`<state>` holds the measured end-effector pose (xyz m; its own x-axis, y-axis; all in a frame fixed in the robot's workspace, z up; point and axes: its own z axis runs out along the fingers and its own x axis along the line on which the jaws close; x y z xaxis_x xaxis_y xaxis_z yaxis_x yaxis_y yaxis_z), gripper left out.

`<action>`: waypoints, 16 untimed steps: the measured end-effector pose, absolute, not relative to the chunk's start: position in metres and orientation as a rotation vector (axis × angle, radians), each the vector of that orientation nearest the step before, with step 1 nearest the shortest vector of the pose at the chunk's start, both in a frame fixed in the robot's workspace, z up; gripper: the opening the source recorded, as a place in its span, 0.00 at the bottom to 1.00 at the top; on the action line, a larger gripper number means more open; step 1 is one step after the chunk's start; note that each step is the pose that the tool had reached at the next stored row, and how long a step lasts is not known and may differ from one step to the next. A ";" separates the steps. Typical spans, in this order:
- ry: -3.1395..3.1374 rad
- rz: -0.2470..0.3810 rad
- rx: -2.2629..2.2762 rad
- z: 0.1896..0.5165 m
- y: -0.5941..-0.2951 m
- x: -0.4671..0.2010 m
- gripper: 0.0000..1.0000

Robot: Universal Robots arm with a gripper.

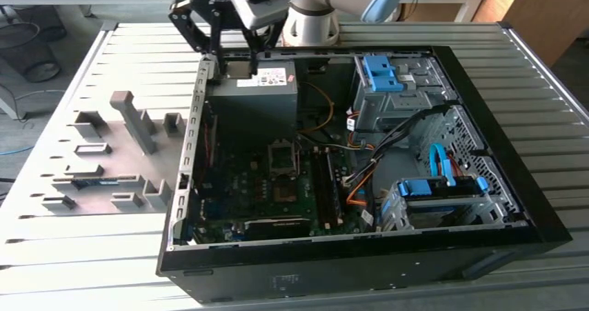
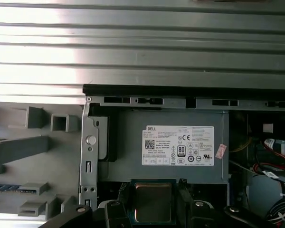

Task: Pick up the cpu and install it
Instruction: 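Pick up the cpu and move it towards the insertion slot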

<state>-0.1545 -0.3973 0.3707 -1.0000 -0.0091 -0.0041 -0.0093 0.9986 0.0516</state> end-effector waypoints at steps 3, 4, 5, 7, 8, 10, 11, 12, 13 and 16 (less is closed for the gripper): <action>3.137 0.081 -0.014 0.371 -0.397 -0.146 0.47; 3.137 0.081 -0.014 0.371 -0.397 -0.144 0.47; 3.138 0.081 -0.014 0.371 -0.397 -0.141 0.47; 3.138 0.081 -0.014 0.370 -0.397 -0.136 0.47; 3.139 0.081 -0.014 0.370 -0.398 -0.134 0.47; 3.139 0.081 -0.014 0.370 -0.399 -0.131 0.47; 3.139 0.081 -0.014 0.370 -0.401 -0.130 0.47; 3.140 0.081 -0.014 0.370 -0.403 -0.129 0.47; 3.140 0.081 -0.014 0.370 -0.405 -0.128 0.47; 3.140 0.081 -0.014 0.369 -0.413 -0.124 0.47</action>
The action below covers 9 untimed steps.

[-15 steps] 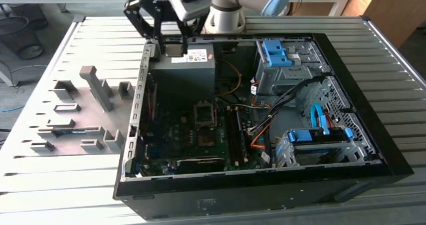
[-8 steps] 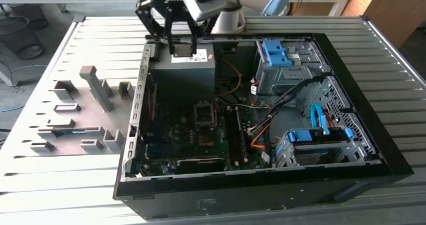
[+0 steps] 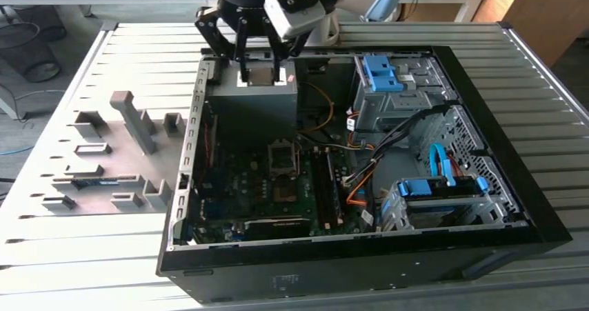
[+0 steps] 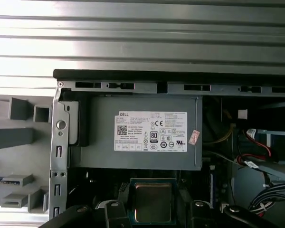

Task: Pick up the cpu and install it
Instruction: 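Pick up the cpu and move it towards the insertion slot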

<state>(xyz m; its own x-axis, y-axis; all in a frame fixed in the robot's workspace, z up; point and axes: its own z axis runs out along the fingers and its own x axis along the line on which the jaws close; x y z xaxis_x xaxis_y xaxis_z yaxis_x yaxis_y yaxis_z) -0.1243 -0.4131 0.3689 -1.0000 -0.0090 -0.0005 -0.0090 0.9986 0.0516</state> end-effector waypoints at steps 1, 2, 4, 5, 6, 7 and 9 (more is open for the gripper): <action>3.140 0.081 -0.014 0.368 -0.416 -0.123 0.47; 3.140 0.081 -0.014 0.368 -0.418 -0.120 0.47; 3.140 0.081 -0.014 0.366 -0.421 -0.116 0.47; 3.140 0.081 -0.014 0.365 -0.423 -0.113 0.47; 3.140 0.081 -0.014 0.364 -0.425 -0.110 0.47; 3.140 0.081 -0.014 0.364 -0.427 -0.108 0.47; 3.141 0.081 -0.014 0.362 -0.431 -0.103 0.47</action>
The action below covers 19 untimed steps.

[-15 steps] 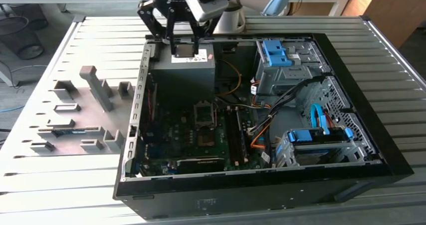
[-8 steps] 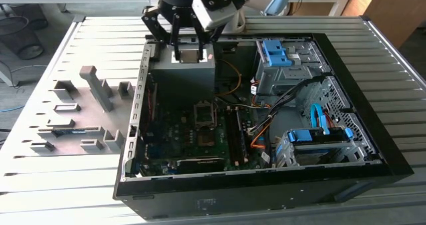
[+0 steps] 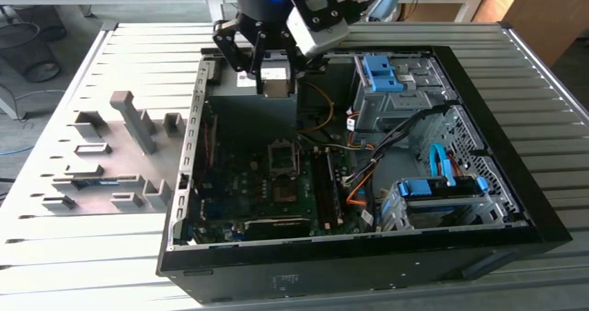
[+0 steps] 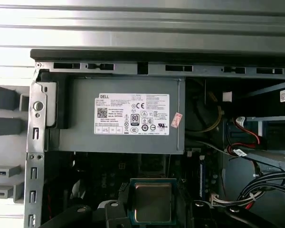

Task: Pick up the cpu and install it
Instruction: 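Pick up the cpu and move it towards the insertion slot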

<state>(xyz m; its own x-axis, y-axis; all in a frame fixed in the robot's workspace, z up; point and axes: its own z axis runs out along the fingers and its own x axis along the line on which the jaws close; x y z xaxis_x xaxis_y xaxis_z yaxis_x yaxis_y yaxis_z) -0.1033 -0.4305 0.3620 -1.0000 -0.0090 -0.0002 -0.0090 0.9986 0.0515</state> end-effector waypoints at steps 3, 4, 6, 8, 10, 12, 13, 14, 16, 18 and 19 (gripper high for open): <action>-3.141 -0.080 0.014 0.360 -0.435 -0.097 0.47; -3.141 -0.079 0.014 0.359 -0.436 -0.095 0.47; -3.141 -0.078 0.014 0.358 -0.439 -0.093 0.47; -3.141 -0.077 0.014 0.357 -0.441 -0.093 0.47; -3.141 -0.074 0.014 0.355 -0.444 -0.092 0.47; -3.141 -0.072 0.014 0.353 -0.445 -0.091 0.47; -3.141 -0.071 0.014 0.353 -0.446 -0.091 0.47; -3.141 -0.070 0.014 0.352 -0.446 -0.091 0.47; -3.141 -0.067 0.014 0.351 -0.447 -0.090 0.47; -3.141 -0.064 0.014 0.350 -0.448 -0.090 0.47; -3.141 -0.063 0.014 0.350 -0.448 -0.090 0.47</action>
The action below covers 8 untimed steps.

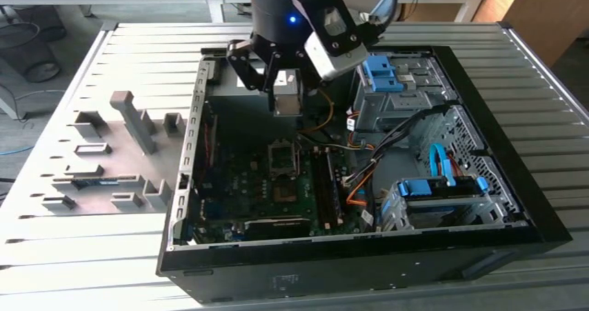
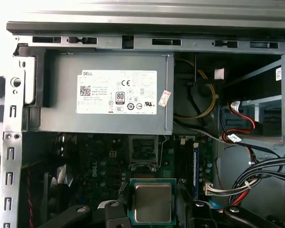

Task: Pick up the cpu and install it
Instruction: 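Pick up the cpu and move it towards the insertion slot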

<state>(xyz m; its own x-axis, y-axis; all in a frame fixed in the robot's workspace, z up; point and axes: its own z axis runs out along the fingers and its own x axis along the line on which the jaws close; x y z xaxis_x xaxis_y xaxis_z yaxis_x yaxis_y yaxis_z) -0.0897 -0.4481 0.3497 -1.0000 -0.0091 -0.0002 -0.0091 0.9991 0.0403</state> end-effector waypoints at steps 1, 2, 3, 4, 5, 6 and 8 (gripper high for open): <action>-3.141 -0.062 0.014 0.349 -0.448 -0.089 0.47; -3.141 -0.061 0.014 0.349 -0.449 -0.089 0.47; -3.141 -0.060 0.014 0.348 -0.449 -0.089 0.47; -3.141 -0.059 0.014 0.348 -0.449 -0.089 0.47; -3.141 -0.058 0.014 0.347 -0.450 -0.088 0.47; -3.141 -0.057 0.014 0.346 -0.450 -0.088 0.47; -3.141 -0.056 0.014 0.344 -0.450 -0.088 0.47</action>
<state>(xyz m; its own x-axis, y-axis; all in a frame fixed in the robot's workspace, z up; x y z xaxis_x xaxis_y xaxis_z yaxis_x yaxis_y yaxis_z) -0.0876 -0.4499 0.3442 -1.0000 -0.0090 -0.0001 -0.0090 0.9993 0.0357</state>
